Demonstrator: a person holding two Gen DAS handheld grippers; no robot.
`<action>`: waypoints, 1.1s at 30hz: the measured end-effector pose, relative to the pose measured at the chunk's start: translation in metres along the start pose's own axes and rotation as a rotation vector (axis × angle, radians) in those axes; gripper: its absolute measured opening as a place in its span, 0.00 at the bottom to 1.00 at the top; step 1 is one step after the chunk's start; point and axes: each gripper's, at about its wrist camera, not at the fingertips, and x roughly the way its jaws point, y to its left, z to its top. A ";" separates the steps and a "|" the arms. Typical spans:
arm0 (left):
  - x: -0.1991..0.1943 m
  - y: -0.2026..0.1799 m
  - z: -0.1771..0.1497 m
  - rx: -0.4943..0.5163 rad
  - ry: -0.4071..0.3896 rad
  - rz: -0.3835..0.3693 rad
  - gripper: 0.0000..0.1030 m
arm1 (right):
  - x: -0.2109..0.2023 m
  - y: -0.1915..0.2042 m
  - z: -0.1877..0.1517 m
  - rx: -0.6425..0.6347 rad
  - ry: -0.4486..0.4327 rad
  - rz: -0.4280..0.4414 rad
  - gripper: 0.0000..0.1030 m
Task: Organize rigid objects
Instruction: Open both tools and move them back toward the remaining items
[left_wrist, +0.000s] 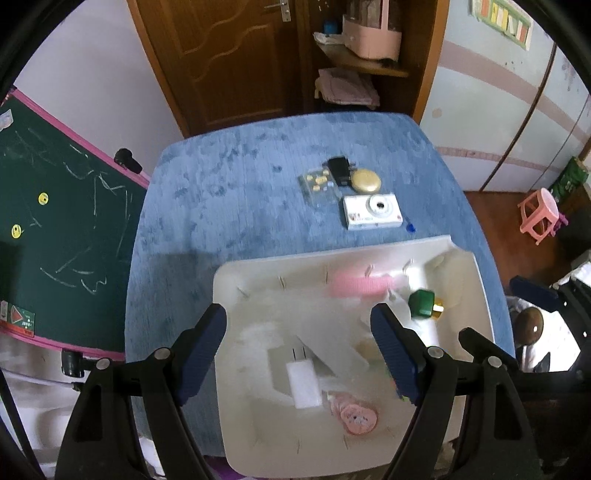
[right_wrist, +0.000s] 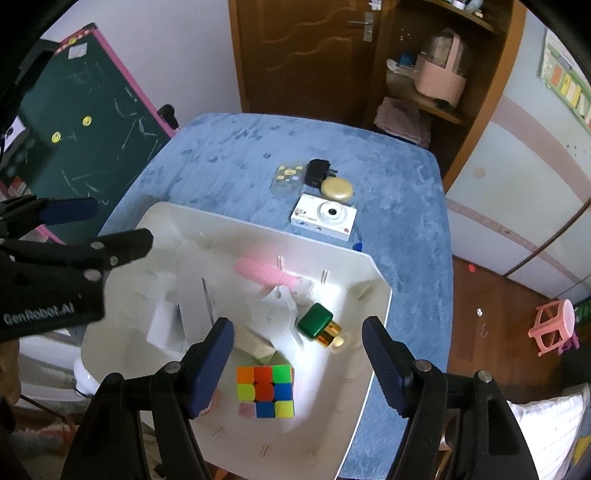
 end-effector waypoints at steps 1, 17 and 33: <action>-0.001 0.002 0.005 -0.006 -0.005 -0.011 0.80 | 0.000 -0.002 0.002 0.007 0.000 -0.003 0.70; 0.015 0.002 0.084 0.101 -0.021 -0.072 0.80 | 0.014 -0.042 0.055 0.157 0.009 -0.026 0.70; 0.138 0.004 0.170 -0.020 0.170 -0.094 0.80 | 0.070 -0.079 0.130 -0.011 -0.036 0.007 0.70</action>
